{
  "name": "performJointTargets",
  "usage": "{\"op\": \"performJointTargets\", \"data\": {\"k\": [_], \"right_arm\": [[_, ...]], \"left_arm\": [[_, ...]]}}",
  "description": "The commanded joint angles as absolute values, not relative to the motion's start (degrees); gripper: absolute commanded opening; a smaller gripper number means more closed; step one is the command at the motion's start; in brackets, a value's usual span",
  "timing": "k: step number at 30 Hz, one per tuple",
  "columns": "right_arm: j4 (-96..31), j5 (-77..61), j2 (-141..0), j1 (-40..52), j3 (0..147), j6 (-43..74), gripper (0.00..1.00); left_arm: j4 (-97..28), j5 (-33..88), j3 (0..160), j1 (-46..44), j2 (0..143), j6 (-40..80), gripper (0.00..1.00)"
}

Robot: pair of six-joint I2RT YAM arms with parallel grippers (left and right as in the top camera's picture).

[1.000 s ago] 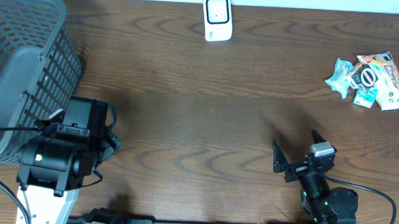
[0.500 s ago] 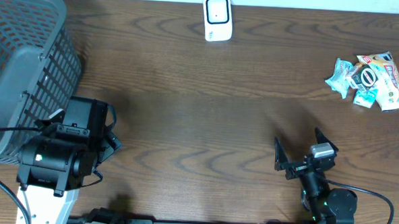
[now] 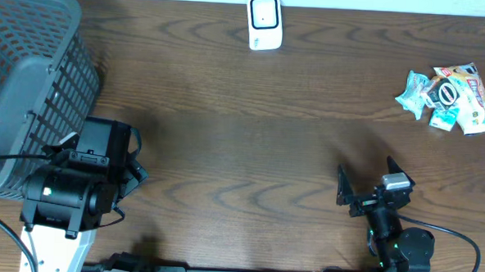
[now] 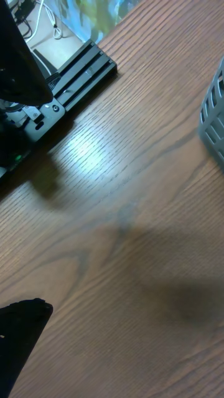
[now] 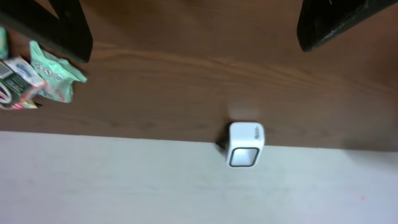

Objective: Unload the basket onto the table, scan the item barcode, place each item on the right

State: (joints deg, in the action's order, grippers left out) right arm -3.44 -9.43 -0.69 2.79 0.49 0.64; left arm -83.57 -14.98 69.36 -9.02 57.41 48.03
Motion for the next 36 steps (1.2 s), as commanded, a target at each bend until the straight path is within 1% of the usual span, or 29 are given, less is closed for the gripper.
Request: {"op": "performJointTargets", "data": {"k": [1,10,18,36], "right_arm": [[-3.88,-7.79,-0.32,2.35,0.32,2.83,0.99],[-4.34,-4.64,-0.32,2.35,0.36,2.92,0.99],[-4.4,-4.6,-0.32,2.98,0.36,-0.14,0.99],[-4.03,-5.08,-0.3,3.09,0.36,0.14,0.99]], "left_arm": [[-83.72,-15.9,70.35,-8.8,57.21,48.56,0.98],[-83.72,-15.9,70.35,-8.8,57.21,48.56,0.98],[-83.72,-15.9,70.35,-8.8,57.21,48.58,0.97],[-83.72,-15.9,70.35,-8.8,57.21,48.56,0.98]]}}
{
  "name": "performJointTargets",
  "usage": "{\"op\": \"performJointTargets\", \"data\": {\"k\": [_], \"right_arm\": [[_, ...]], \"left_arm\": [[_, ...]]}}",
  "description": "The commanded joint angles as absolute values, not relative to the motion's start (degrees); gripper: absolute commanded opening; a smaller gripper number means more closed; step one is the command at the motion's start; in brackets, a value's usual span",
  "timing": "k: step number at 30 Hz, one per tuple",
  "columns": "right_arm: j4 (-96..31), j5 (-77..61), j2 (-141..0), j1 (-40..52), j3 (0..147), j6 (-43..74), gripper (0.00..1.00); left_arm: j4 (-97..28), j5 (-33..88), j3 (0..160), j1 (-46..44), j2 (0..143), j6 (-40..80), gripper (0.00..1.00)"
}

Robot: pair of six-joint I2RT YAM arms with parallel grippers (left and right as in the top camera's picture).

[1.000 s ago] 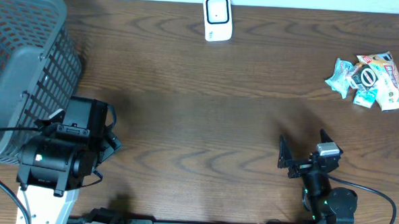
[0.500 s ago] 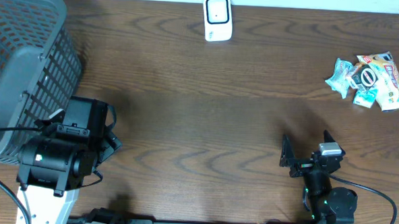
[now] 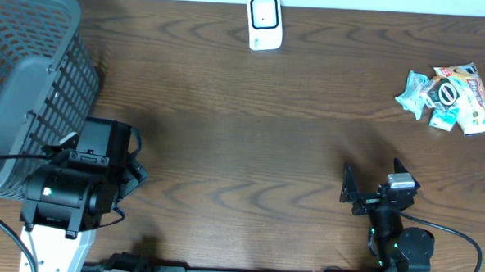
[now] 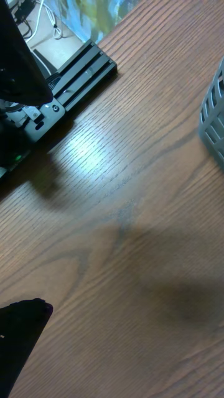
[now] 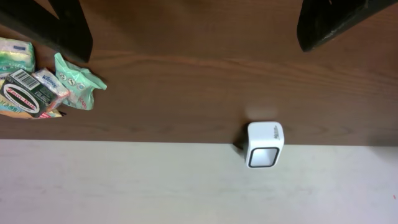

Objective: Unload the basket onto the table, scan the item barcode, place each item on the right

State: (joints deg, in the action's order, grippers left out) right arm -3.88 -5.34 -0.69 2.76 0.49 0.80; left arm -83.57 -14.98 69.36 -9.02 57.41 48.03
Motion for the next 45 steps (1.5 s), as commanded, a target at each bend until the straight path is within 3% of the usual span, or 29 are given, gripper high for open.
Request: {"op": "performJointTargets", "data": {"k": [1,45], "right_arm": [[-4.1,-4.99,-0.3,3.09,0.36,0.14,0.99],[-4.25,-2.72,-0.32,2.98,0.36,1.21,0.99]], "left_arm": [[-83.72,-15.92,70.35,-8.8,57.21,48.58,0.98],[-83.72,-15.9,70.35,-8.8,57.21,48.56,0.98]]}}
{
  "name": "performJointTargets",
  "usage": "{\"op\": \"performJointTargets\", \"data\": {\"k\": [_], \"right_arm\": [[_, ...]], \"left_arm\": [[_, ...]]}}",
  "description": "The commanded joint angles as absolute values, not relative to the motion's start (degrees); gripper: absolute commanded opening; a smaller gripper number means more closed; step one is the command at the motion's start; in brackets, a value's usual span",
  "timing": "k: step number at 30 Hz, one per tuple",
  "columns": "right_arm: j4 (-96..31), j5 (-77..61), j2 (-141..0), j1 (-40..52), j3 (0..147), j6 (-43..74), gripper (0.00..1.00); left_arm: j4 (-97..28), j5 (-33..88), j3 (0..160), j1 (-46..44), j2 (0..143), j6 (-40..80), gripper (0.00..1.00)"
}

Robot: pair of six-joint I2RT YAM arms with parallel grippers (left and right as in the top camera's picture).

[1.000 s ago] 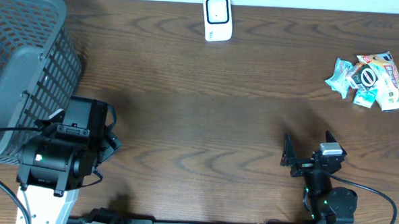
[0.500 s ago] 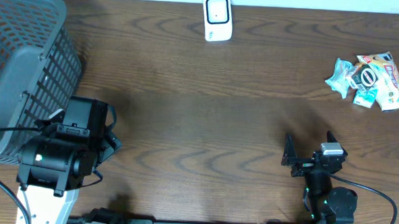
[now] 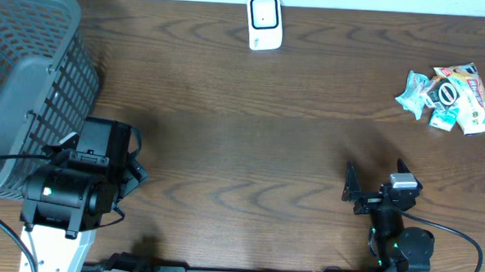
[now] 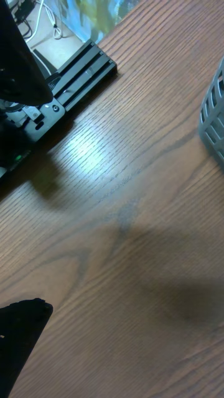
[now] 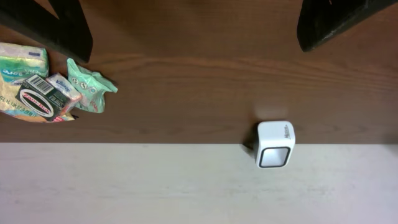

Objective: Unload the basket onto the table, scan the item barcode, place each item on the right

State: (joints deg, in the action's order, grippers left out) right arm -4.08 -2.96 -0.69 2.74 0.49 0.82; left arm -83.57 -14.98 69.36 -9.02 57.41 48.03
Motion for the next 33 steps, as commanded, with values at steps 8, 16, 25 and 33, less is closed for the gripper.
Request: {"op": "performJointTargets", "data": {"k": [8,16,25,33], "right_arm": [[-4.25,-2.72,-0.32,2.98,0.36,1.21,0.99],[-4.25,-2.72,-0.32,2.98,0.36,1.21,0.99],[-4.25,-2.72,-0.32,2.98,0.36,1.21,0.99],[-4.25,-2.72,-0.32,2.98,0.36,1.21,0.99]], "left_arm": [[-83.72,-15.9,70.35,-8.8,57.21,48.56,0.98],[-83.72,-15.9,70.35,-8.8,57.21,48.58,0.98],[-83.53,-15.86,70.35,-8.86,57.67,48.16,0.98],[-75.55,-13.37,65.3,-8.86,53.47,42.78,0.97]]}}
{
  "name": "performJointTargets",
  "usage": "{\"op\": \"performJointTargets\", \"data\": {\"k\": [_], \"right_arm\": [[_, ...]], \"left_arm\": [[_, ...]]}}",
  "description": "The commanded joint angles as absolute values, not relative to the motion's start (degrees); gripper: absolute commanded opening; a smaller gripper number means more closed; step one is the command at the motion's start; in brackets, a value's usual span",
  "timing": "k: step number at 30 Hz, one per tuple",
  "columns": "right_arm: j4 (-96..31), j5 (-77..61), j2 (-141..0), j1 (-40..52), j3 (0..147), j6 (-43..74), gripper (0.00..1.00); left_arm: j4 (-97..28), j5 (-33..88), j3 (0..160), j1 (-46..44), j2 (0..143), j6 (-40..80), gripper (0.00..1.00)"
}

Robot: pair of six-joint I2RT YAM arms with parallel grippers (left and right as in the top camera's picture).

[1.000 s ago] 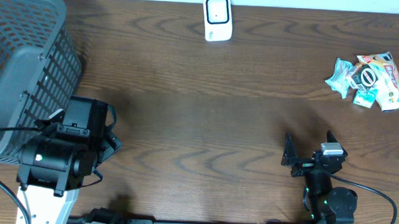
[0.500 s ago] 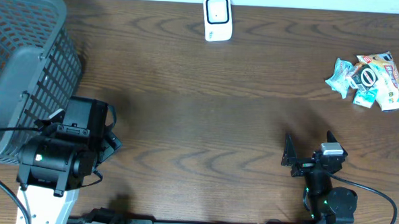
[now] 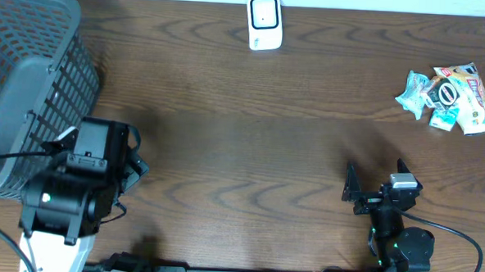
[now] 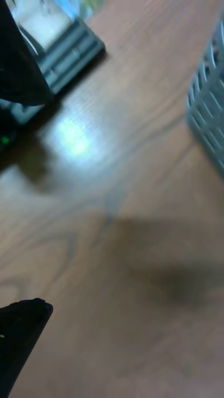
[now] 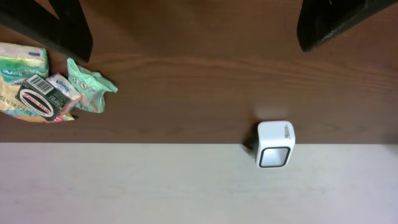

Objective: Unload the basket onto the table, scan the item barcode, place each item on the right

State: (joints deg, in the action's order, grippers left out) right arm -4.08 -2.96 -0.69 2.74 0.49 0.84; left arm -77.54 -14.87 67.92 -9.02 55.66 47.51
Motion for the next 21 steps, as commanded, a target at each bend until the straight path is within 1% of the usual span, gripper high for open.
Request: {"op": "performJointTargets", "data": {"k": [1,6,10,16,21], "right_arm": [[-4.25,-2.72,-0.32,2.98,0.36,1.21,0.99],[-4.25,-2.72,-0.32,2.98,0.36,1.21,0.99],[-4.25,-2.72,-0.32,2.98,0.36,1.21,0.99],[-4.25,-2.72,-0.32,2.98,0.36,1.21,0.99],[-4.25,-2.72,-0.32,2.98,0.36,1.21,0.99]], "left_arm": [[-73.19,-11.86,64.1,-8.86,52.51,39.46,0.98],[-57.43,0.8,56.4,-8.86,46.89,21.89,0.98],[-48.66,7.86,50.35,-8.86,42.87,12.84,0.98],[-47.22,7.94,43.35,-8.75,35.16,12.27,0.98],[-47.24,7.92,40.88,-8.75,28.12,12.19,0.98]]}}
